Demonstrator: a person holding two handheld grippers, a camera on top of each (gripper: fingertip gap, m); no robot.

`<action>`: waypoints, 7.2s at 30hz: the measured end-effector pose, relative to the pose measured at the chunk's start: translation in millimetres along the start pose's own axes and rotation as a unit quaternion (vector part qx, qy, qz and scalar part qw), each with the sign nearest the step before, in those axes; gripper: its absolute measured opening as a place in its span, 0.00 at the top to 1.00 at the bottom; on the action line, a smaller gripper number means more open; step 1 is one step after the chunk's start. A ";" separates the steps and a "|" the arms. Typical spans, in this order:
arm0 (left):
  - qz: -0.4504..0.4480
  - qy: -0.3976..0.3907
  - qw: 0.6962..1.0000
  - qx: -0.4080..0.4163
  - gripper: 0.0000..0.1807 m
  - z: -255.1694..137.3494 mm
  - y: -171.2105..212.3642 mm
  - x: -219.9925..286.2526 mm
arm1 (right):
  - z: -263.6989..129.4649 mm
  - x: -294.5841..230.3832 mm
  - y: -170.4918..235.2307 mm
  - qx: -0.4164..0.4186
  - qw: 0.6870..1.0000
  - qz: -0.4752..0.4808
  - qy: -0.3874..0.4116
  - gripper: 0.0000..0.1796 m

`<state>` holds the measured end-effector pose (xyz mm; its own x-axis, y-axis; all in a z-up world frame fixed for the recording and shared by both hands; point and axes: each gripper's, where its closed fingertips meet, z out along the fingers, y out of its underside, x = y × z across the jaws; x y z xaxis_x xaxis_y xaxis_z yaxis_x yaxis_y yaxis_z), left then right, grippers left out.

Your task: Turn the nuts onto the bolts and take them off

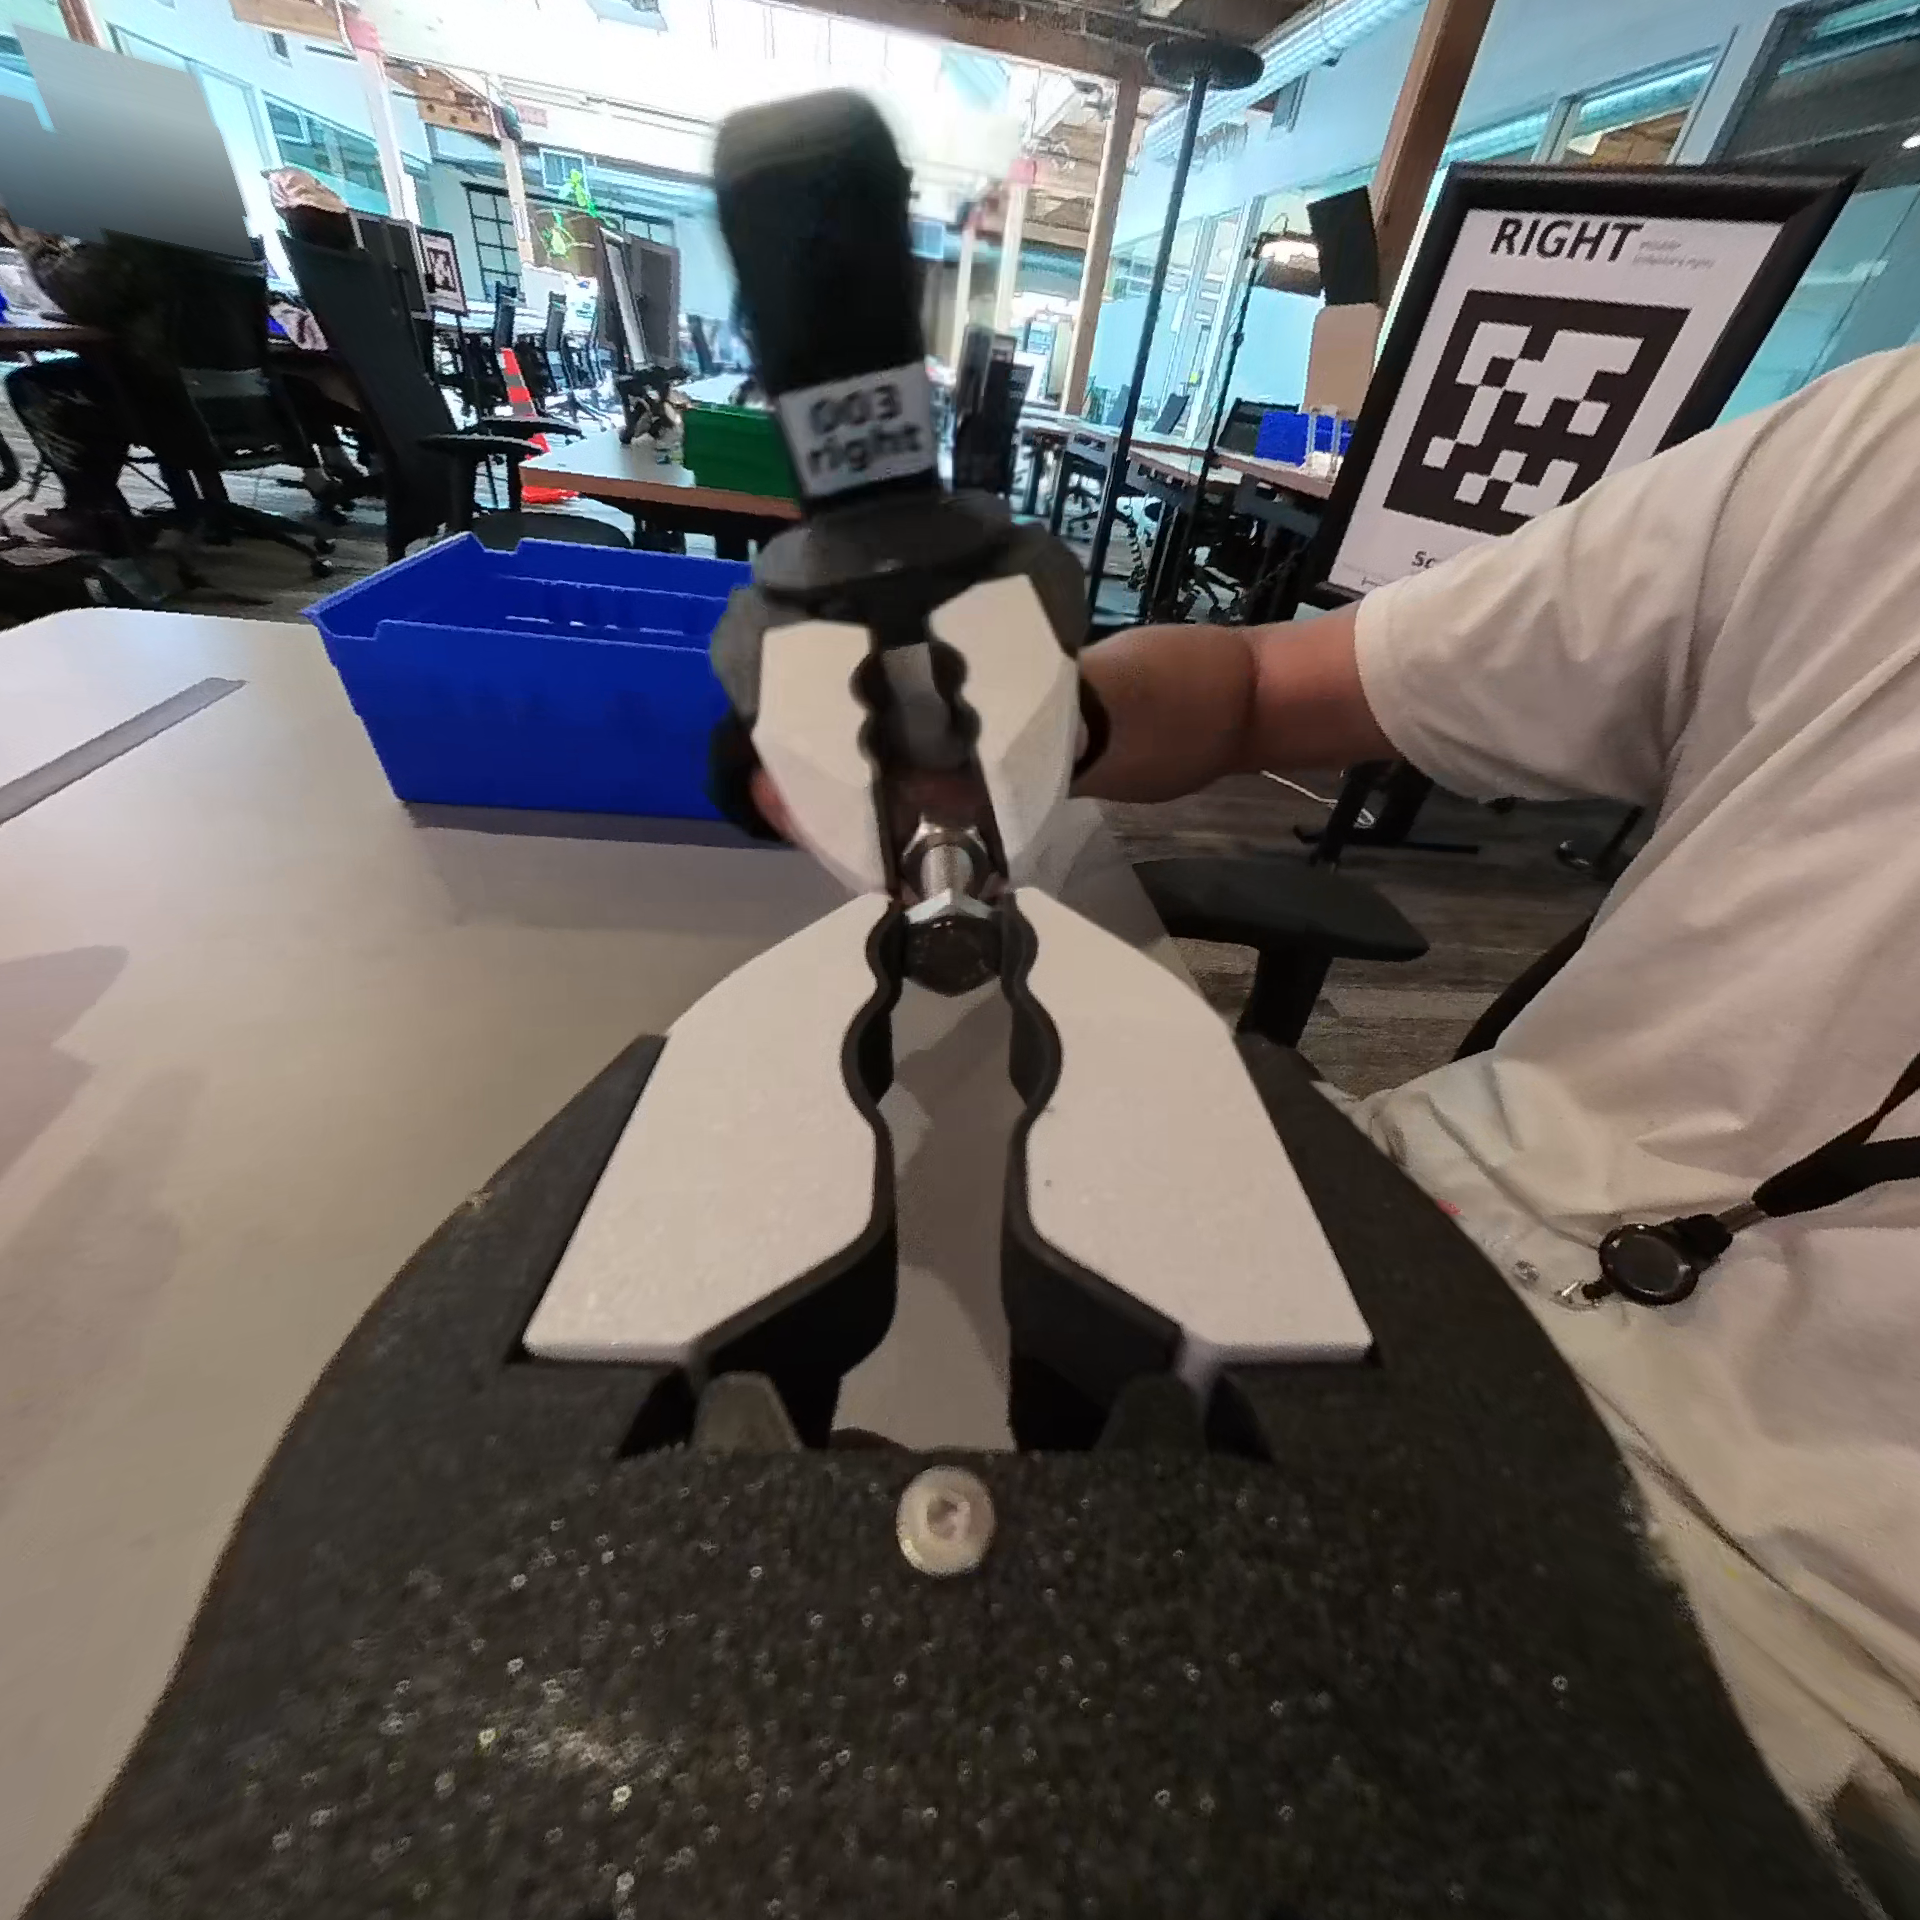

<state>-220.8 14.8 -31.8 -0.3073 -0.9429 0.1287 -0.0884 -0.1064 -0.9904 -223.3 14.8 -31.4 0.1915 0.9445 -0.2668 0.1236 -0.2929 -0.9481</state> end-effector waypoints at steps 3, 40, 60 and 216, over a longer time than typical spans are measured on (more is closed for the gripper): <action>0.012 -0.018 1.000 -0.008 0.91 1.1 2.7 -4.4 | -1.3 3.5 0.0 0.040 0.976 0.200 -0.072 0.90; -0.040 0.055 0.996 0.050 0.91 -7.0 -13.1 9.2 | 4.2 -5.2 -11.8 -0.038 0.860 -0.487 0.147 0.90; -0.019 0.002 0.999 0.028 0.91 -2.4 -1.6 -7.5 | -6.2 12.3 36.3 0.037 0.997 -0.043 0.060 0.64; -0.103 0.134 0.986 -0.013 0.91 1.7 9.6 23.9 | -7.4 -17.8 -2.3 -0.131 0.577 -0.765 0.254 0.77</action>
<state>-227.4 -9.3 -38.4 -0.5189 -0.7845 0.3395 -0.1989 -0.2754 -0.9405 -219.8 -2.4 -23.2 -0.0835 -0.0182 0.9963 0.6565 0.7512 0.0687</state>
